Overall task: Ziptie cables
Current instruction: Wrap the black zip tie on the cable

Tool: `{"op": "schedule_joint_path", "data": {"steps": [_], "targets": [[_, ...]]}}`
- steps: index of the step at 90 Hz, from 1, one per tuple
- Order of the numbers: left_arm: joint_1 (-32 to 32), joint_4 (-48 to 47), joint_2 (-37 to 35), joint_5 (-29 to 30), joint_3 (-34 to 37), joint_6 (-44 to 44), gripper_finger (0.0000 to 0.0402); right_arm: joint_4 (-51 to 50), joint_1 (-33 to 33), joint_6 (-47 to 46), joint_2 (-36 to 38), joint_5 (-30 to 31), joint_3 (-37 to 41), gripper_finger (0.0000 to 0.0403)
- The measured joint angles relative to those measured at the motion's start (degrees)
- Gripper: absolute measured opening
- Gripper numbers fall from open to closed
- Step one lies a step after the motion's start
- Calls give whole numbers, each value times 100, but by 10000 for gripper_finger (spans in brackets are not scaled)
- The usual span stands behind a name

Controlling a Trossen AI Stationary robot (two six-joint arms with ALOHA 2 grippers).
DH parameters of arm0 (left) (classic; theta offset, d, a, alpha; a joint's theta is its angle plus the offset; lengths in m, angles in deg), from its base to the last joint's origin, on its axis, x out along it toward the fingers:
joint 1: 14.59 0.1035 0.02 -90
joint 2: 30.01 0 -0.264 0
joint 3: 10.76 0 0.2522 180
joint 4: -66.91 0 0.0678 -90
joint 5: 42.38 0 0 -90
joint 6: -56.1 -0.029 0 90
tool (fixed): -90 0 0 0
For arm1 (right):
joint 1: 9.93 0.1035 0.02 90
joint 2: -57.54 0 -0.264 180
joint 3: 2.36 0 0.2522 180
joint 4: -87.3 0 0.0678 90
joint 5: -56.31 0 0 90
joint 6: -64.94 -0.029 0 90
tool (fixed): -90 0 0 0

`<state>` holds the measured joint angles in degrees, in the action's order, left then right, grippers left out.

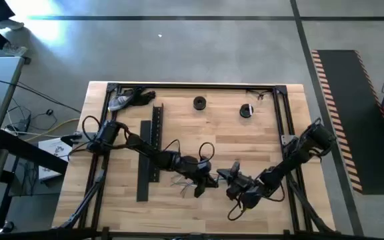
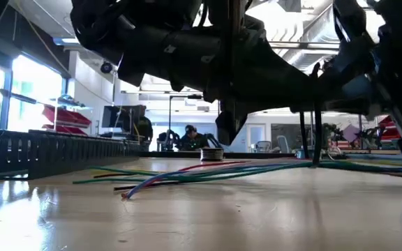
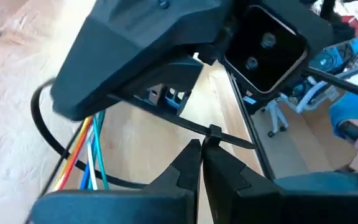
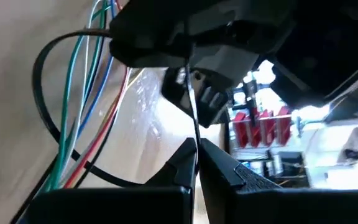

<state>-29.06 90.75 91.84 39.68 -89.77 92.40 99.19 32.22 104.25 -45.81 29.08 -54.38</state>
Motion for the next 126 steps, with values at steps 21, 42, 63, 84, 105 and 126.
{"op": "schedule_joint_path", "data": {"steps": [21, 42, 63, 84, 105, 126], "targets": [[45, 168, -2, 0, -2, 58, 0, 262, 73, 216, 0, -31, -1, 0], [100, 170, -2, -16, -2, 59, 0, 262, 221, 348, 0, -117, -247, 0], [120, 113, -9, 52, -2, -44, 0, -94, 222, 20, 0, -107, -310, 0], [51, 92, -7, 221, -2, -486, 0, -363, 247, -1211, 2, -256, -319, 14], [-40, 27, -4, 391, -2, -790, 0, -615, 377, -2330, 2, -283, -319, 103], [-114, 47, 24, 687, -2, -888, 0, -2606, 798, -5927, 335, -583, -702, 150]]}}
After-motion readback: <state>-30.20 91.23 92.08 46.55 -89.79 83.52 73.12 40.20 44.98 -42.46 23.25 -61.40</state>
